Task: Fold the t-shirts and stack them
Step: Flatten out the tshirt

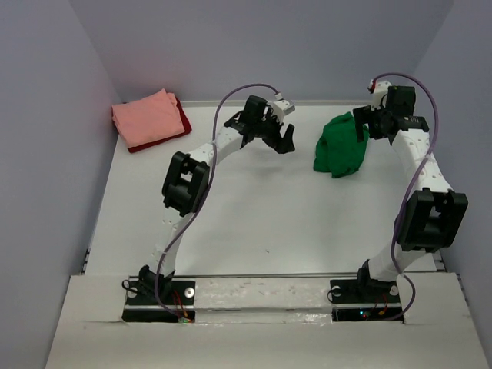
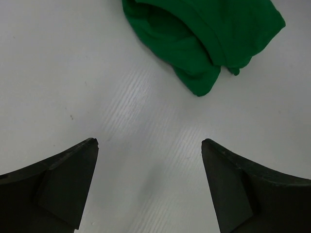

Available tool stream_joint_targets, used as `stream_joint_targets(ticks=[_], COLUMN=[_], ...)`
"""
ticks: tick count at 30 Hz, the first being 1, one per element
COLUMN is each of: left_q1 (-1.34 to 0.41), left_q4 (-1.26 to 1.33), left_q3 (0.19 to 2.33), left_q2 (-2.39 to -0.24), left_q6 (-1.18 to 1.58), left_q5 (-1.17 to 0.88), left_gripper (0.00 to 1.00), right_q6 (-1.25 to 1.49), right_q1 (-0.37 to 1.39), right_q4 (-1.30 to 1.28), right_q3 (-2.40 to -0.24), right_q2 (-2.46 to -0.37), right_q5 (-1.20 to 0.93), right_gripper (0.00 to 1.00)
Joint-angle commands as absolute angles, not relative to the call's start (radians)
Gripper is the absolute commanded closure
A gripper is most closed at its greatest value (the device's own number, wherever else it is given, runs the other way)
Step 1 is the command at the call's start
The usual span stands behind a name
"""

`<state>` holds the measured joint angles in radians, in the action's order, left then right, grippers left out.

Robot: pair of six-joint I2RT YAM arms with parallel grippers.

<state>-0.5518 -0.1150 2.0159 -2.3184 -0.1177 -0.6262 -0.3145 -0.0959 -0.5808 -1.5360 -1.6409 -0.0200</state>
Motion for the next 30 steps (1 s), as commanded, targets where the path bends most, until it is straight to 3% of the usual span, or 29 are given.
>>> stream_joint_targets(ticks=[1,11,18,30], left_q1=[-0.578,-0.683,-0.729,-0.750], left_q4=[-0.173,-0.195,-0.238,-0.256], left_q3=[2.095,2.203,2.399,2.390], left_q2=[-2.336,-2.456,-2.571,-2.619], left_q6=[-0.060,-0.041,-0.006,-0.011], left_q5=[-0.704,-0.741,-0.744,-0.669], left_gripper=[0.03,0.04,0.03,0.04], right_q6=[-0.316,-0.316,-0.313,-0.308], right_q1=[-0.097,-0.097,-0.097,-0.097], right_q4=[-0.574,-0.581,-0.578,-0.581], right_q3=[-1.551,-1.528,-1.491,-1.453], right_q2=[-1.631,-1.646,-1.647,-1.603], right_q5=[-0.035,-0.067,-0.095,-0.187], right_gripper=[0.00,0.00,0.00,0.00])
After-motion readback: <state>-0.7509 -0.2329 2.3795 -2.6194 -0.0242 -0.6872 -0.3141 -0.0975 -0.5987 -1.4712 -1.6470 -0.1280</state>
